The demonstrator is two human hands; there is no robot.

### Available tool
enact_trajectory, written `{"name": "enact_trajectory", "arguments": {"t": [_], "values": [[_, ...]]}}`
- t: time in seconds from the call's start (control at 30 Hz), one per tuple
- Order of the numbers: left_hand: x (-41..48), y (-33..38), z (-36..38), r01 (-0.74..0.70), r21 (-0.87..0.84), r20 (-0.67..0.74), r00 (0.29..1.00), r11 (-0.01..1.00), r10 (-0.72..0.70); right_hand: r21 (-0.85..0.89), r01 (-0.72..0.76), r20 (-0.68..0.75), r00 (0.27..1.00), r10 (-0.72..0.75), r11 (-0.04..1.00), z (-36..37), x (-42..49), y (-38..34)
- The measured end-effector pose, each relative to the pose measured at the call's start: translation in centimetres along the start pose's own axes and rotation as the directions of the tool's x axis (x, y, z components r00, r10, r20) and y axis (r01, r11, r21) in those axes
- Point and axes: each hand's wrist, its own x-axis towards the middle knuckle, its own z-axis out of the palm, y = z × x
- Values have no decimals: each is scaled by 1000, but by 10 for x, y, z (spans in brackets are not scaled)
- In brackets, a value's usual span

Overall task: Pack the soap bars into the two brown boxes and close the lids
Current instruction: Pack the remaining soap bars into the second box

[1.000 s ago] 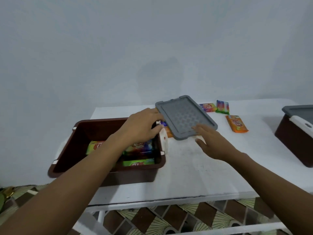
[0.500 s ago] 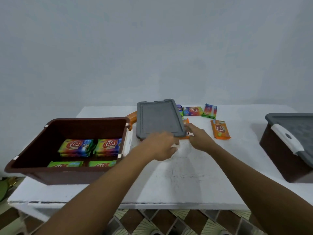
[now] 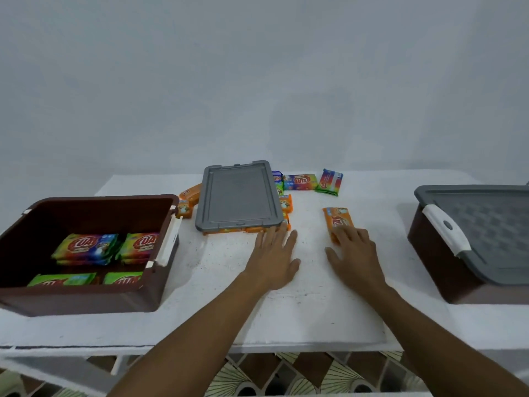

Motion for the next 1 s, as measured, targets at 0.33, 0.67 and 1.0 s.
{"name": "enact_trajectory", "arguments": {"t": [0.33,0.67,1.0], "values": [[-3,-10,14,-74,-48,-235,970,996,61,441,-148,-73,977,200,885,-3,3,7],[-8,-8,12,-53,-128,-308,951,990,11,135,-78,12,997,77,988,4,4,6],[-10,-25,3,-235,-165,-282,942,958,182,212,-42,-113,991,67,976,2,1,6]]}}
